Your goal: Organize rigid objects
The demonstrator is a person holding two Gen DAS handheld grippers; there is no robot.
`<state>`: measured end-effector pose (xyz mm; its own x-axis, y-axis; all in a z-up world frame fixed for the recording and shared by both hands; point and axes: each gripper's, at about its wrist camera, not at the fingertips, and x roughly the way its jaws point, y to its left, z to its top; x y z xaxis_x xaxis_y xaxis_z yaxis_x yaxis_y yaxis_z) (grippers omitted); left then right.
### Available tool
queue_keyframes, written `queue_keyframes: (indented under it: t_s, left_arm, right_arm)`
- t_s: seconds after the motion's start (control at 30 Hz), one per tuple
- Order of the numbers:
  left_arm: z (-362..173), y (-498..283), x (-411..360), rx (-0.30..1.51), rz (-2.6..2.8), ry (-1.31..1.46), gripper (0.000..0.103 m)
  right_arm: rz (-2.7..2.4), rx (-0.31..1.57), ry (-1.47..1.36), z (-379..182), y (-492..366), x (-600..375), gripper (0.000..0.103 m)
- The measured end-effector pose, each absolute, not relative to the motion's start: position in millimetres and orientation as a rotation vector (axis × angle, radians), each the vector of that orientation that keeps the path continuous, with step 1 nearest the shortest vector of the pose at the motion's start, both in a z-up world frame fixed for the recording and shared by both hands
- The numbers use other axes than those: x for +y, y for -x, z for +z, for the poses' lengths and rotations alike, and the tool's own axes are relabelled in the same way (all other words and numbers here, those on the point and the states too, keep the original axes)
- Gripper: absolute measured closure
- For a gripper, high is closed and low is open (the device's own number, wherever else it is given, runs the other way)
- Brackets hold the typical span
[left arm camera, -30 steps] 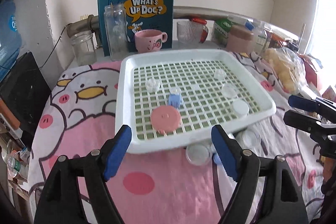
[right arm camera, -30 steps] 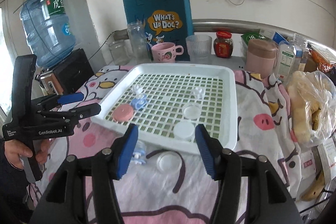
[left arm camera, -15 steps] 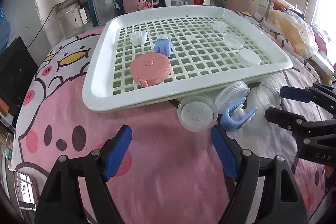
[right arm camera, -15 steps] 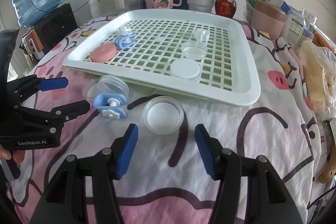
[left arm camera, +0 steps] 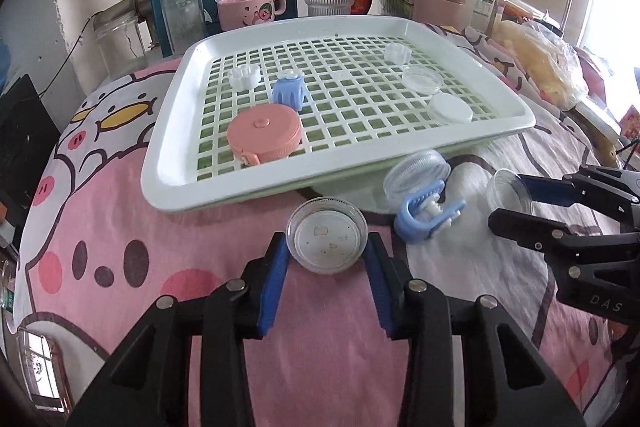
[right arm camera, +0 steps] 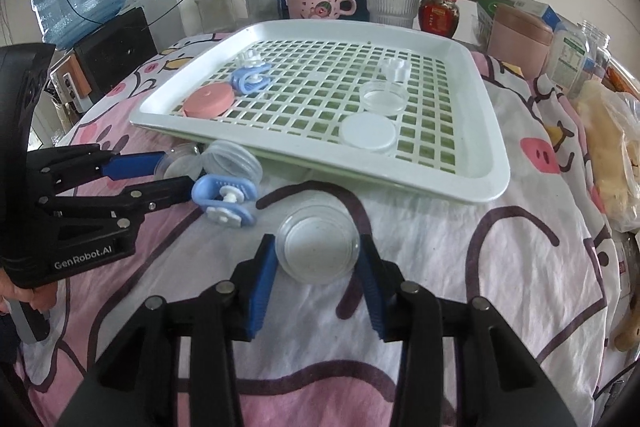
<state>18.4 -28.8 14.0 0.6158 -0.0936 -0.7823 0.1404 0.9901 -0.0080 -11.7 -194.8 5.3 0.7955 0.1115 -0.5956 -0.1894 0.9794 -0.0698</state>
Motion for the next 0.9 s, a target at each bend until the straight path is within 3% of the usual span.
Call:
queue_keyframes:
  t_s: [0.9]
  left_arm:
    - [11, 10, -20, 0.883, -0.128, -0.052, 0.064]
  right_arm:
    - [0.151, 0.630, 0.195, -10, 32, -180, 0.063]
